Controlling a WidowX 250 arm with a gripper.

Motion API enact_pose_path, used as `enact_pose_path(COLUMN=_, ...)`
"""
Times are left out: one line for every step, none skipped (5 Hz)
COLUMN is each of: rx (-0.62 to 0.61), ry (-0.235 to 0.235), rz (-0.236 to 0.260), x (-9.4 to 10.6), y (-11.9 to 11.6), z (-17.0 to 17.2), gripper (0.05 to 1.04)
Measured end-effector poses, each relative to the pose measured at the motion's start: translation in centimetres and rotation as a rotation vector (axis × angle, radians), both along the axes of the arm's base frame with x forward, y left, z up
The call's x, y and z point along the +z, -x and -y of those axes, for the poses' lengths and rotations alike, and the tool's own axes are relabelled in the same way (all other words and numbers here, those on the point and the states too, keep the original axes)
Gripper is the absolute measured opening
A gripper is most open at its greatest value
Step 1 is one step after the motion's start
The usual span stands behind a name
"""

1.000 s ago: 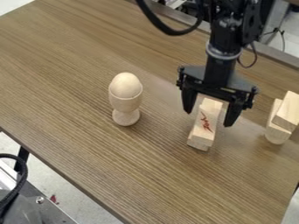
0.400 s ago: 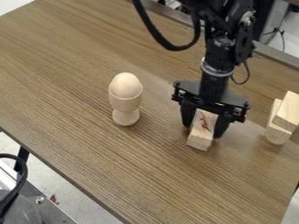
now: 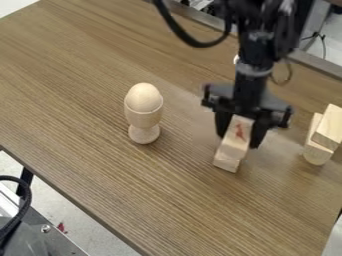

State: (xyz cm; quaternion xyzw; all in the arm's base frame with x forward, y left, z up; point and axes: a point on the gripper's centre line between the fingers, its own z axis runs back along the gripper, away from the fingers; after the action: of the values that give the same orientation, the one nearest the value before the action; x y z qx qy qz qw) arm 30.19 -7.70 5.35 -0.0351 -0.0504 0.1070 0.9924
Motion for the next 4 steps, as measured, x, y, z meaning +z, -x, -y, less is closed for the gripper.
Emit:
enact_pose_path(rx=0.007, ry=0.011, rz=0.035, x=2.6, y=-0.7, z=0.4, gripper=0.578)
enact_pose_path(rx=0.013, ry=0.037, rz=0.076, x=5.1, y=-1.4, z=1.4, gripper=0.578)
enact_pose_path(rx=-0.008, ry=0.059, rz=0.109, x=7.1, y=-3.3, z=3.1, gripper=0.578)
enact_pose_path(rx=-0.053, ry=0.036, rz=0.106, x=7.4, y=-5.2, z=5.1, gripper=0.578)
